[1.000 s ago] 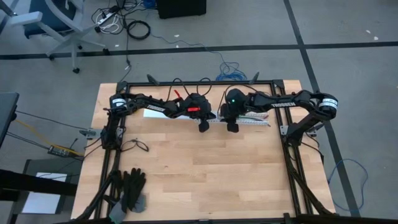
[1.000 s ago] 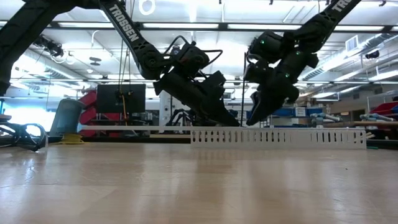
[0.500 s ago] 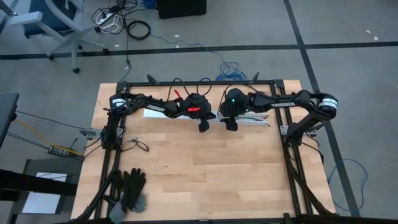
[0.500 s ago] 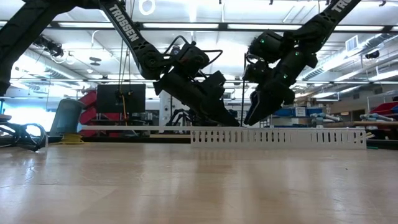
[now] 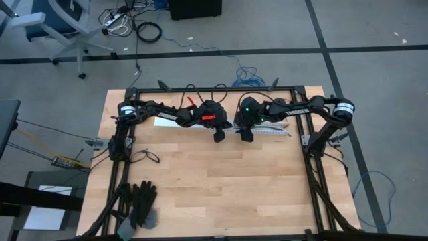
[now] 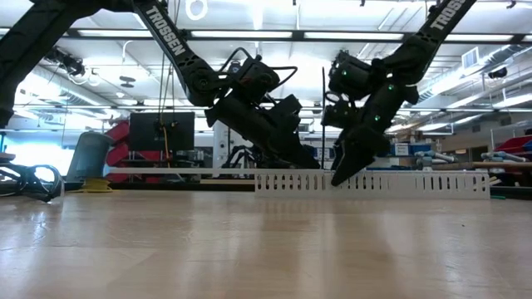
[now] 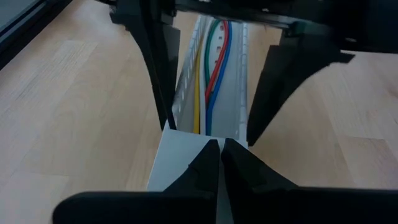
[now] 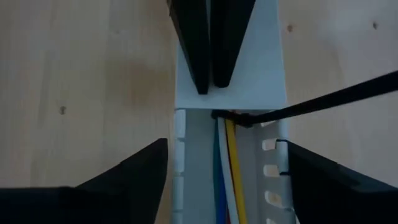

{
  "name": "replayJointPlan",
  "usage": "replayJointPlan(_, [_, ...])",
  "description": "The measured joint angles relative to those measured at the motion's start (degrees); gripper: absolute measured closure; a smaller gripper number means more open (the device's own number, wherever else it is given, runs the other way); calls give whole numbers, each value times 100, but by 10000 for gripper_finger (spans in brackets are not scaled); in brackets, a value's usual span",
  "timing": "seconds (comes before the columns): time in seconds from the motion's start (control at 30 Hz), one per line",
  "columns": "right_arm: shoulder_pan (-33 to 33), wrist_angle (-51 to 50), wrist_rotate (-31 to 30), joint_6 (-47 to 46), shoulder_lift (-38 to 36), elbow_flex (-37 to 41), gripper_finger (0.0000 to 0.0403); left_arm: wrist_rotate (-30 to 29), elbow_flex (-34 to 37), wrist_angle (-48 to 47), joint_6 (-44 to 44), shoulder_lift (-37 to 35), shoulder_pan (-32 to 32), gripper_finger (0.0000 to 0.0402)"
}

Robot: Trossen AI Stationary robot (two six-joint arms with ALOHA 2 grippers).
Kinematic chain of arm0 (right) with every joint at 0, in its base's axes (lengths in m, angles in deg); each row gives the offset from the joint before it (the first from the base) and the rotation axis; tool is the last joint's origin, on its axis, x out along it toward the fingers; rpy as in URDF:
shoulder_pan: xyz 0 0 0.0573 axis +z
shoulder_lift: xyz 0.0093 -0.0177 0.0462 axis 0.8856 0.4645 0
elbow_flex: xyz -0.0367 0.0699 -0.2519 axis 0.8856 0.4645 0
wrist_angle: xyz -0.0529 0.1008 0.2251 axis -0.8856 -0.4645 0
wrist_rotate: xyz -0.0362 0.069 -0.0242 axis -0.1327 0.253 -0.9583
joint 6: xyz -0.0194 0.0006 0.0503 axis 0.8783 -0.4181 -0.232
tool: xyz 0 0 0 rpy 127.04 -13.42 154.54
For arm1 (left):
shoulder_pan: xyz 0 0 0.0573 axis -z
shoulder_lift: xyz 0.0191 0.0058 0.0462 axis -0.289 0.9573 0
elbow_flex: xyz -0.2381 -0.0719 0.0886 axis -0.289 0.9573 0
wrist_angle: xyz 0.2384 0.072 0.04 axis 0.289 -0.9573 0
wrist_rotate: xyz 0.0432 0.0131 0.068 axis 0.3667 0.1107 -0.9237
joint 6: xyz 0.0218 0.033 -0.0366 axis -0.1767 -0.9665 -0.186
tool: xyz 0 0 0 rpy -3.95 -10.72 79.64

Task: Ziptie cables
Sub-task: Close the white cable duct

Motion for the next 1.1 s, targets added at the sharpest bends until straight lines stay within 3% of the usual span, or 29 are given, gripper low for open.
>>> replayJointPlan(0.43, [-2,-22,-48,45,-157,0,200,6,0,0,-2,-2,0,401])
replayJointPlan(1.1, [-2,95,91,58,-148,0,209,69,15,239,2,11,4,401])
